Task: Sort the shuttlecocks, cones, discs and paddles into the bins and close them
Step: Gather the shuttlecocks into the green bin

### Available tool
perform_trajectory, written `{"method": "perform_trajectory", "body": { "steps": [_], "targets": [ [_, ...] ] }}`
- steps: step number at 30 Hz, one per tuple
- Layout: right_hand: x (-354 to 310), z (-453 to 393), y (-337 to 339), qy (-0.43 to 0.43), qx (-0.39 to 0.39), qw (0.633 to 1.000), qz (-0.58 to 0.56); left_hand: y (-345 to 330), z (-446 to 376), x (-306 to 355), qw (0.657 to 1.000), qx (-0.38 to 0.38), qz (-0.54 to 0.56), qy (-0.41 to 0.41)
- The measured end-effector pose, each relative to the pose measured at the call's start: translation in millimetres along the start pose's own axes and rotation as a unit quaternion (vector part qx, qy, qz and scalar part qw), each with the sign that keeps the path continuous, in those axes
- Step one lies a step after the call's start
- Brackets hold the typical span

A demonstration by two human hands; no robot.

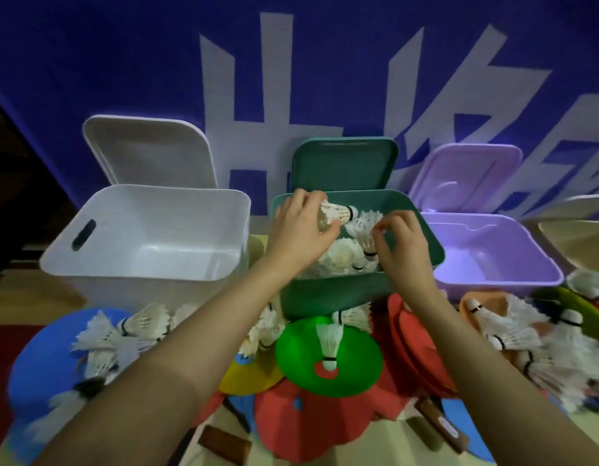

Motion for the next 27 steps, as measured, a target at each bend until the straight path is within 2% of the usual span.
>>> {"method": "perform_trajectory", "body": {
  "steps": [5, 8, 10, 13, 21, 24, 27],
  "targets": [
    [73.8, -11.5, 10.6, -0.088, -0.035, 0.994, 0.057, -62.6, -37.9, 23.0, 0.997, -0.038, -0.06, 0.014],
    [102.0, -12.6, 5.0, -0.115, -0.096, 0.983, 0.11, -92.7, -48.1, 25.6, 0.984, -0.11, -0.141, -0.006],
    [107.4, -12.0, 1.6, -0.118, -0.129, 0.979, 0.1, -98.4, -48.8, 24.2, 0.978, -0.126, -0.168, -0.018],
    [95.7, -11.6, -1.2, -0.084, -0.135, 0.985, 0.07, -88.0, -44.0, 25.5, 0.977, -0.11, -0.176, -0.043],
    [25.1, 11.1, 5.6, 0.013, -0.082, 0.996, -0.03, -14.7, 3.1, 31.5, 0.988, -0.056, -0.116, -0.08],
    [20.8, 41.6, 0.3, 0.015, -0.098, 0.995, -0.005, -9.7, 36.3, 24.3, 0.987, -0.047, -0.109, -0.106],
    [32.8, 79.8, -11.0, 0.0, -0.125, 0.989, 0.085, -23.6, 74.8, 18.2, 0.983, -0.053, -0.102, -0.146]
  ]
}}
Point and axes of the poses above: each hand's wrist, its own z-axis away from the middle knuckle, its own y-axis out of the back of the hand, x = y × z, the point moved 6 cm from there along -z, towards the middle knuckle, and after that the axes turned 14 degrees about -z, right-handed, at the moved point
